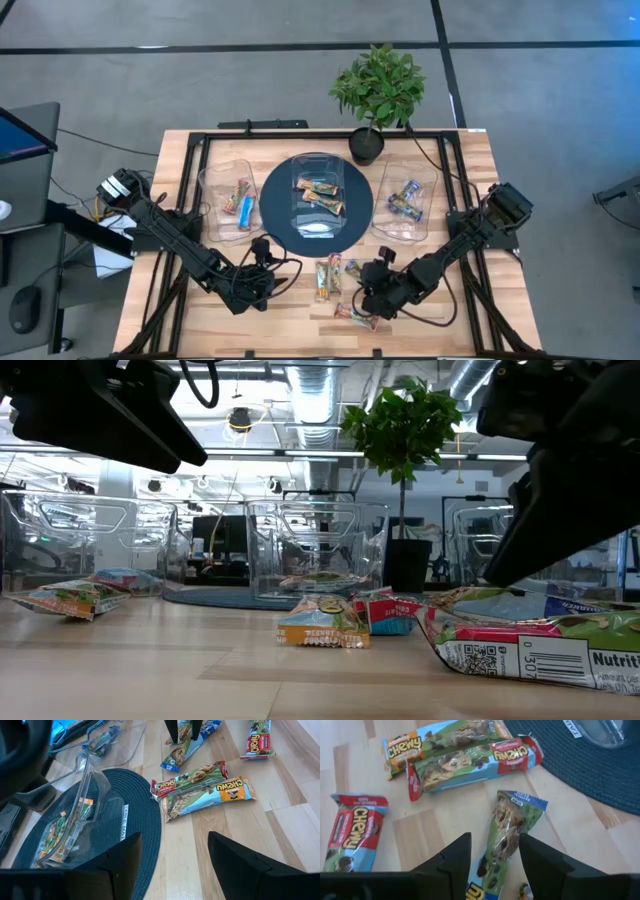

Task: Pick and place Granola Bars by type
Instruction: Put the blue granola bar into the right transparent bin

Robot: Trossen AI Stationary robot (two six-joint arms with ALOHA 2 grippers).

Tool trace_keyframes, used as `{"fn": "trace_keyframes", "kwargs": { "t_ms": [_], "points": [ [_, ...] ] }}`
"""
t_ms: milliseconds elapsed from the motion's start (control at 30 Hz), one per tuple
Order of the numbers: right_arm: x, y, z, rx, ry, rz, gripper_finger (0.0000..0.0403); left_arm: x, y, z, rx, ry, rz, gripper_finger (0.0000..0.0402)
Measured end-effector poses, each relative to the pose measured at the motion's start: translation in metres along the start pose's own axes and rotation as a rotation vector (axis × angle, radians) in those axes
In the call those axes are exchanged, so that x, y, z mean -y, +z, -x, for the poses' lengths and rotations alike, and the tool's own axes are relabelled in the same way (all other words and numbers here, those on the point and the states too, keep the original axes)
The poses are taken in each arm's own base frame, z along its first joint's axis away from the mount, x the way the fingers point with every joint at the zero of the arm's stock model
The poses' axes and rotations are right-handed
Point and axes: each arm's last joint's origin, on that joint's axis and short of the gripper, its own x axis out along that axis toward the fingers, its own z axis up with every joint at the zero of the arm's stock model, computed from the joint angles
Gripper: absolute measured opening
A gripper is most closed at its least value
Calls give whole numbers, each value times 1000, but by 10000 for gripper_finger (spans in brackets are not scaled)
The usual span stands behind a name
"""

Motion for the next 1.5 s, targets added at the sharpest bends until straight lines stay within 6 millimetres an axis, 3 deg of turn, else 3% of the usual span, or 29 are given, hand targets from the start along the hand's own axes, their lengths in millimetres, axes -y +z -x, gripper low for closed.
{"fn": "trace_keyframes", "kwargs": {
  "t_ms": [400,633,900,1500],
  "points": [
    [2,-5,-28,-118,2,-6,159,0,0,0,4,0,3,224],
    [-7,0,-21,-125,28,105,151,0,0,0,3,3,3,224],
    [-24,0,-9,-112,99,218,113,0,0,0,3,3,0,224],
    [-26,-1,-8,-100,93,226,66,-1,0,-1,2,5,-1,224]
  ]
}}
